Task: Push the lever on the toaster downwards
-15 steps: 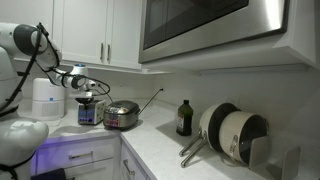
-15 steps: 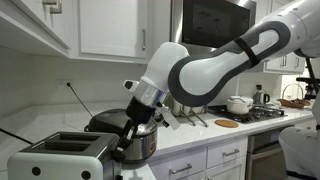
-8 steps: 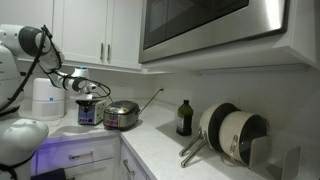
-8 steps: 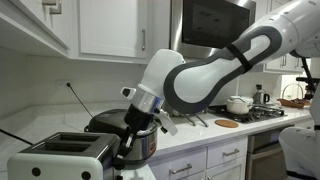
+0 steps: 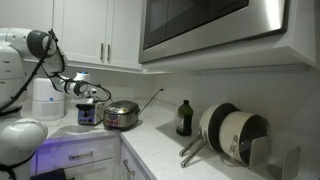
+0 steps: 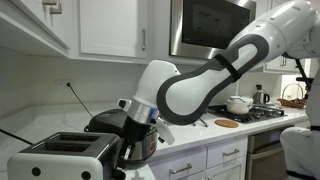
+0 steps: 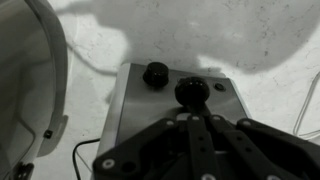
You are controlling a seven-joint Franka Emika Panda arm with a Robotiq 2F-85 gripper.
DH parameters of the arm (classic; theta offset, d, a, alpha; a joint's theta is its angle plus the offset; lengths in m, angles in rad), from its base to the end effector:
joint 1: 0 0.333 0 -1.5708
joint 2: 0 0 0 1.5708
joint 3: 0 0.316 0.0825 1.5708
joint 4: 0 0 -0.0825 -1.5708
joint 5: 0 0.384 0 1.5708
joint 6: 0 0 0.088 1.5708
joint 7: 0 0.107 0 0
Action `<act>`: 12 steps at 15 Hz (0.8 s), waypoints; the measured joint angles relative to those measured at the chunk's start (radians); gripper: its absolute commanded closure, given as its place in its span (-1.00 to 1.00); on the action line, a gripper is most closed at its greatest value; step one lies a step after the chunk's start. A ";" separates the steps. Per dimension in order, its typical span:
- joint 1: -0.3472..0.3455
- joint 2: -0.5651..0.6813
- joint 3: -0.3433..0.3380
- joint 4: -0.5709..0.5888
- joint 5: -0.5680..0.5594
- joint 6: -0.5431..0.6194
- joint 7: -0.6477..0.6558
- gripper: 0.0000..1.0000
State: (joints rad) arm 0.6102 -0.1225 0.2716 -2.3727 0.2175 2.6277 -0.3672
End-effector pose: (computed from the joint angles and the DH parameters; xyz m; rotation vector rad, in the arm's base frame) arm 0.3303 0.3952 0.4100 -2.4858 -1.4967 -0.4908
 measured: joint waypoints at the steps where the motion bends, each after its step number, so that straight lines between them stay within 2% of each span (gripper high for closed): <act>1: -0.007 0.007 0.007 0.001 0.000 0.000 0.000 1.00; 8: -0.044 0.016 0.045 0.012 -0.014 -0.014 0.000 1.00; 12: -0.065 0.029 0.071 0.021 -0.063 -0.021 0.016 1.00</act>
State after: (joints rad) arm 0.5448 -0.0936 0.3426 -2.3521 0.1548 2.6062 -0.3516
